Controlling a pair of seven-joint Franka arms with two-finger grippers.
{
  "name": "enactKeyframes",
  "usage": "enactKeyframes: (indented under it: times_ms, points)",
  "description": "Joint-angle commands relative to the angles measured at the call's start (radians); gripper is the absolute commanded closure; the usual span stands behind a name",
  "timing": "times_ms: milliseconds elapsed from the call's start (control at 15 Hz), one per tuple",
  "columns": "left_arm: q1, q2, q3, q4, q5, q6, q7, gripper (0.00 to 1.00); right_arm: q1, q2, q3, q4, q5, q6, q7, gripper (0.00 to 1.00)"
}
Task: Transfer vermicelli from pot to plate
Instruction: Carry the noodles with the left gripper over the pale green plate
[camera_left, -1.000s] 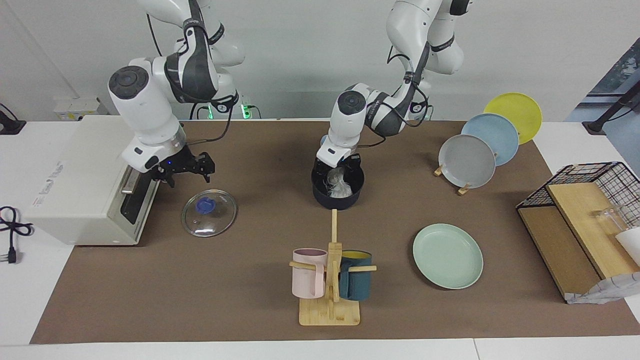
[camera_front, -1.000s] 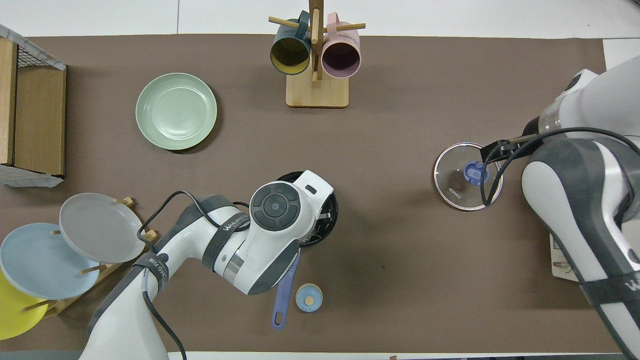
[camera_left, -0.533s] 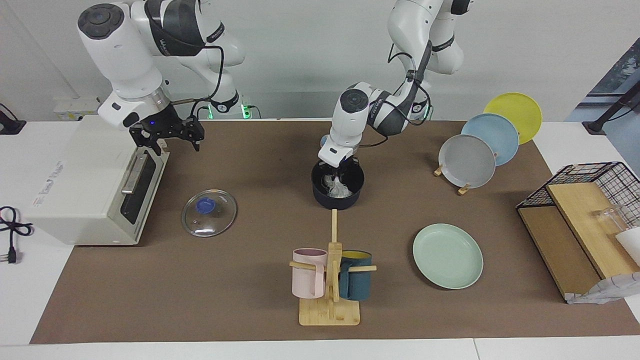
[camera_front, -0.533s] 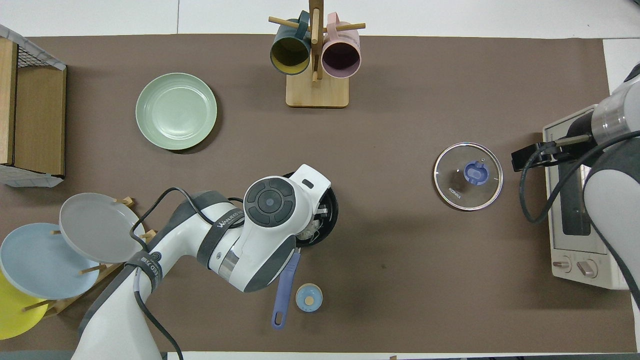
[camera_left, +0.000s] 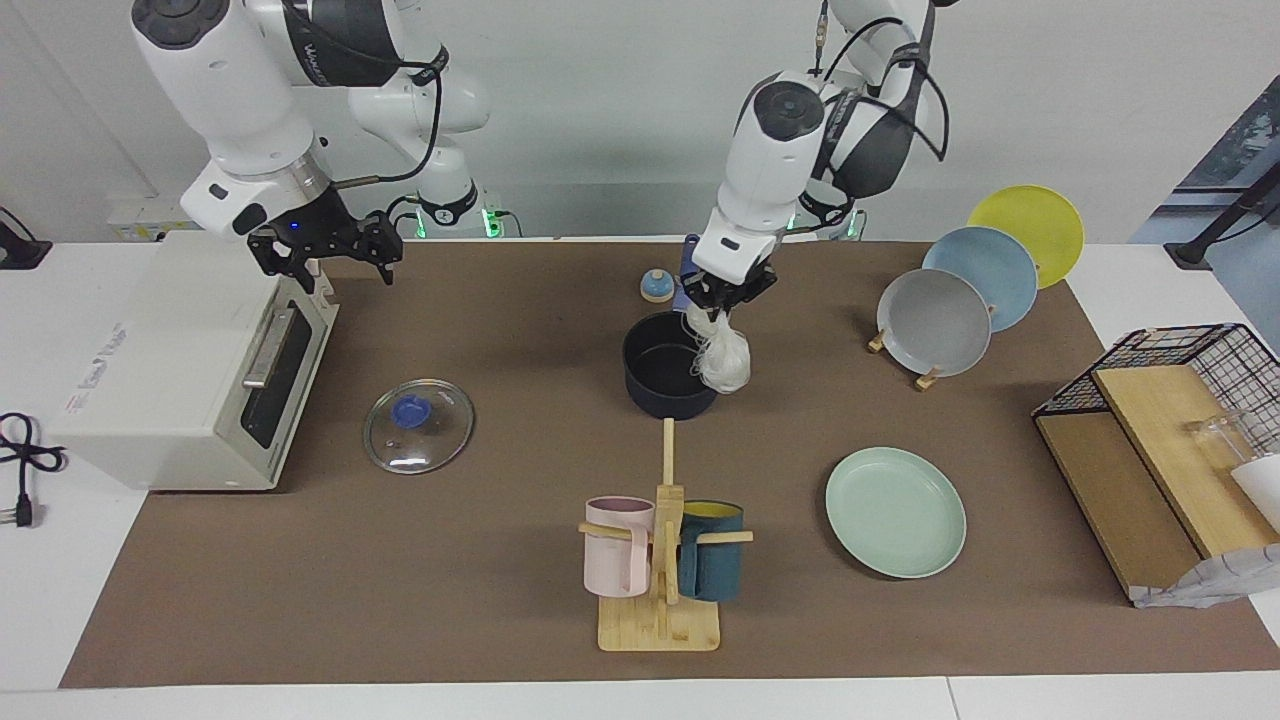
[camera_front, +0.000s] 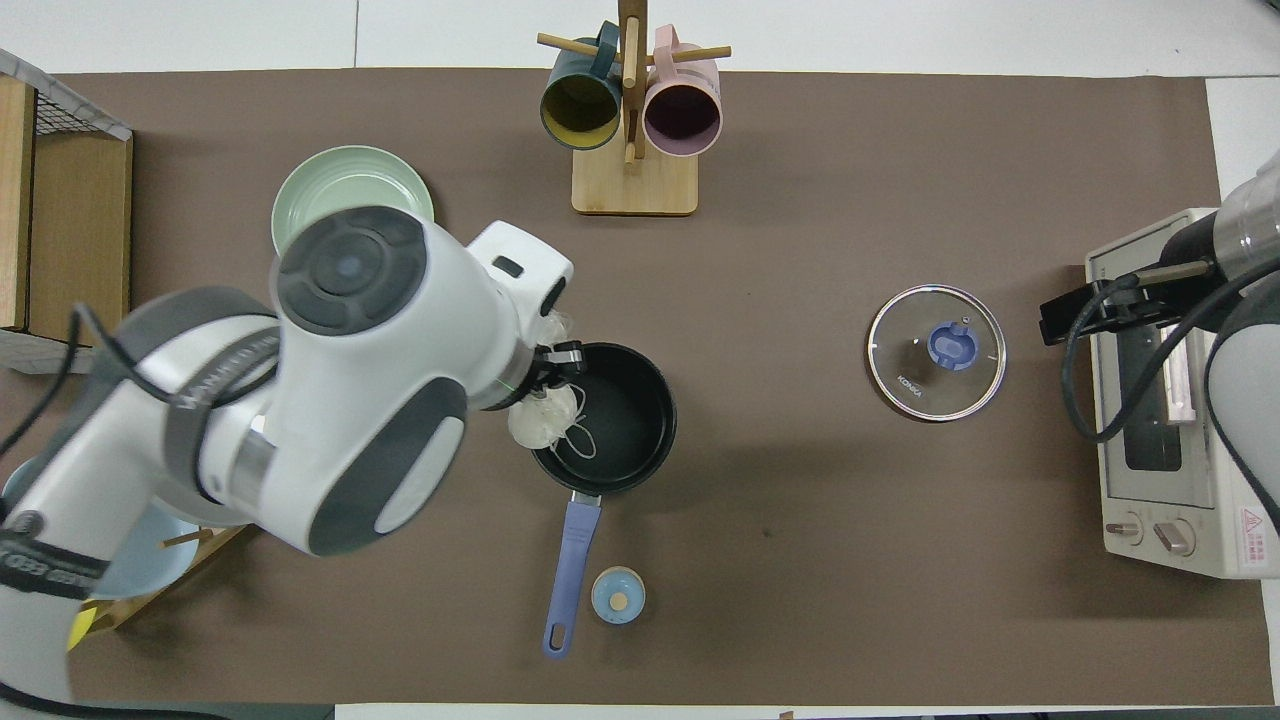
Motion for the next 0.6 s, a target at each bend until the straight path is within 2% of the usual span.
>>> enactKeyframes:
  times_ms: [0,200,533]
  points:
    - [0.135,0.029,-0.002,0.115,-0.039,-0.081,0.159,1.00,-0.003,0.005,-0.006,0.003,0.013,-0.018,0.002,0.00]
    - [0.265,0.043,-0.002,0.099,-0.061,-0.009,0.315,1.00,-0.006,-0.005,-0.009,0.002,0.013,-0.018,0.003,0.00]
    - [0.370,0.179,0.003,0.077,-0.075,0.175,0.545,1.00,-0.031,-0.028,-0.010,-0.010,0.013,-0.006,0.008,0.00]
